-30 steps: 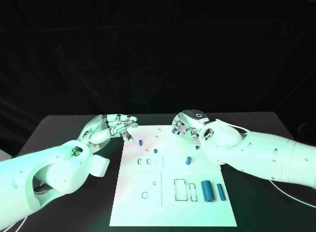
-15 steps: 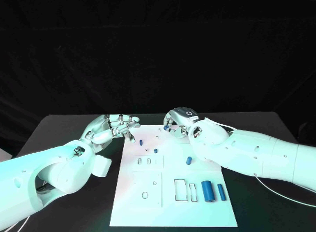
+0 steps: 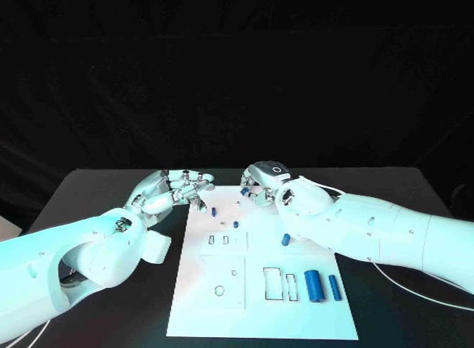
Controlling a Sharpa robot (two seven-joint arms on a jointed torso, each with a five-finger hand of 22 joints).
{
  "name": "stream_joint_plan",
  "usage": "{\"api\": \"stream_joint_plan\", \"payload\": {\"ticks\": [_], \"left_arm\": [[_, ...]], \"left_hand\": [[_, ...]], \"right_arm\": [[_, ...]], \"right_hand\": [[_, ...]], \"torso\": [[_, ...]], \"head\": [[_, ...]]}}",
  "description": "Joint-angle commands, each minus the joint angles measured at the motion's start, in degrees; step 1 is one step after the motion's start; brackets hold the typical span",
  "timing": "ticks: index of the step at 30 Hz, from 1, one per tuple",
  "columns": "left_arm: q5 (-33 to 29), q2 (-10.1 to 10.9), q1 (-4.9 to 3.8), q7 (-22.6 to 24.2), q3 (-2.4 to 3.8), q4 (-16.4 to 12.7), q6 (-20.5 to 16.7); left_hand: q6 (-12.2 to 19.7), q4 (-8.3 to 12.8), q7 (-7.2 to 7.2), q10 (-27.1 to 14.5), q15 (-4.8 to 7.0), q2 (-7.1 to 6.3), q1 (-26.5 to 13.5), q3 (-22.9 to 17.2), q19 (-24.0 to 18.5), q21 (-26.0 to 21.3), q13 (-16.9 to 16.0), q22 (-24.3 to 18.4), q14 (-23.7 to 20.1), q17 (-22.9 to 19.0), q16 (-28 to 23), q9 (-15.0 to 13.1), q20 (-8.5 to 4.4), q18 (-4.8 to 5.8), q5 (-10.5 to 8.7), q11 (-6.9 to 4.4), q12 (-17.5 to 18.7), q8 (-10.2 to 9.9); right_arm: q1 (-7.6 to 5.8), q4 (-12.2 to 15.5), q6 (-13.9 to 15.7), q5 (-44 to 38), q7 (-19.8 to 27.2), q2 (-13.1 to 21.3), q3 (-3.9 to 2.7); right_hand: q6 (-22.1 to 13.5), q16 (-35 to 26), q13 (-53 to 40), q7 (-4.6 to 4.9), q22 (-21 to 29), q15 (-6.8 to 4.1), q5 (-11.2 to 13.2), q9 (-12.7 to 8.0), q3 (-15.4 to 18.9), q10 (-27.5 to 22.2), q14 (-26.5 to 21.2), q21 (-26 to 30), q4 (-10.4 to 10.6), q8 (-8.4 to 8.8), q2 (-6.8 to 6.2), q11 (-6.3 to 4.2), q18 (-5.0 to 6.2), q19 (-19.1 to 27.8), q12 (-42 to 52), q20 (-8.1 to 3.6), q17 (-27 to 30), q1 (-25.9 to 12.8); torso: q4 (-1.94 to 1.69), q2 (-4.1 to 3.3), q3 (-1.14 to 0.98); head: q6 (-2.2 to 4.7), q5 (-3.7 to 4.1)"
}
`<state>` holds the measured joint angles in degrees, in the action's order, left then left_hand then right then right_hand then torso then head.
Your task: Assemble the parts on the task board
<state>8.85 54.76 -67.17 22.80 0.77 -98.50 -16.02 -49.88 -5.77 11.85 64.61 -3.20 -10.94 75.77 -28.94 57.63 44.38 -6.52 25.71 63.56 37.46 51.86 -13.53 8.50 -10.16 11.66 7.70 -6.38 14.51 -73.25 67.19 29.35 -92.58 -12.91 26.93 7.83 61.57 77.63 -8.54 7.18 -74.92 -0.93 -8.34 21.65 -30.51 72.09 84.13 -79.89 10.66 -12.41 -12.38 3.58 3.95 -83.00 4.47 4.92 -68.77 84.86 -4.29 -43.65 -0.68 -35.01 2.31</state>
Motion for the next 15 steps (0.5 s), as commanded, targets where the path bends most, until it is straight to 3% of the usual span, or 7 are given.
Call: {"api": "stream_joint_plan", "payload": {"ticks": [1, 5, 15], "left_arm": [[0.2, -0.1, -0.19, 0.5, 0.06, -0.3, 1.2], [0.2, -0.1, -0.22, 0.4, 0.05, -0.2, 1.2], [0.2, -0.3, -0.27, 0.3, 0.05, -0.1, 1.4]], "left_hand": [[0.3, 0.0, -0.01, -0.4, -0.01, 0.05, 0.7, -0.4, -0.3, 0.2, 0.0, 0.0, -0.2, 0.0, 0.4, 0.0, -0.02, -0.23, 0.15, -0.02, 0.0, 0.1], [0.3, 0.0, -0.01, -0.4, -0.01, 0.05, 0.7, -0.4, -0.3, 0.2, 0.0, 0.0, -0.2, 0.0, 0.4, 0.0, -0.02, -0.23, 0.15, -0.02, 0.0, 0.1], [0.3, 0.0, -0.01, -0.4, -0.01, 0.05, 0.7, -0.4, -0.3, 0.2, 0.0, 0.0, -0.2, 0.0, 0.4, 0.0, -0.02, -0.23, 0.15, -0.02, 0.0, 0.1]], "right_arm": [[-0.07, -0.4, -1.1, 0.0, 0.0, -0.4, -0.02], [-0.10, -1.0, -1.5, 0.0, -0.2, -0.8, -0.02], [0.07, -2.9, -2.1, -0.1, 0.2, -2.2, -0.01]], "right_hand": [[-0.2, 0.3, 0.1, 0.09, -1.6, -0.15, -0.4, 0.1, -0.3, 0.4, 2.3, -0.3, -0.2, -0.06, 0.09, -0.12, -1.00, -0.4, -0.1, -0.10, -0.1, -0.7], [-0.2, 0.3, 0.1, 0.09, -1.6, -0.15, -0.4, 0.1, -0.3, 0.4, 2.3, -0.3, -0.2, -0.06, 0.09, -0.12, -1.00, -0.4, -0.1, -0.10, -0.1, -0.7], [-0.3, 0.3, 0.1, 0.10, -1.6, -0.12, -0.5, 0.1, -0.3, 0.4, 2.3, -0.2, -0.2, -0.04, 0.05, -0.09, -0.99, -0.4, -0.2, -0.07, 0.0, -0.9]], "torso": [[0.09, -0.16, -0.02], [-0.04, -0.23, -0.02], [0.11, -0.22, -0.03]], "head": [[0.12, -0.13], [0.08, -0.05], [-0.05, -0.28]]}}
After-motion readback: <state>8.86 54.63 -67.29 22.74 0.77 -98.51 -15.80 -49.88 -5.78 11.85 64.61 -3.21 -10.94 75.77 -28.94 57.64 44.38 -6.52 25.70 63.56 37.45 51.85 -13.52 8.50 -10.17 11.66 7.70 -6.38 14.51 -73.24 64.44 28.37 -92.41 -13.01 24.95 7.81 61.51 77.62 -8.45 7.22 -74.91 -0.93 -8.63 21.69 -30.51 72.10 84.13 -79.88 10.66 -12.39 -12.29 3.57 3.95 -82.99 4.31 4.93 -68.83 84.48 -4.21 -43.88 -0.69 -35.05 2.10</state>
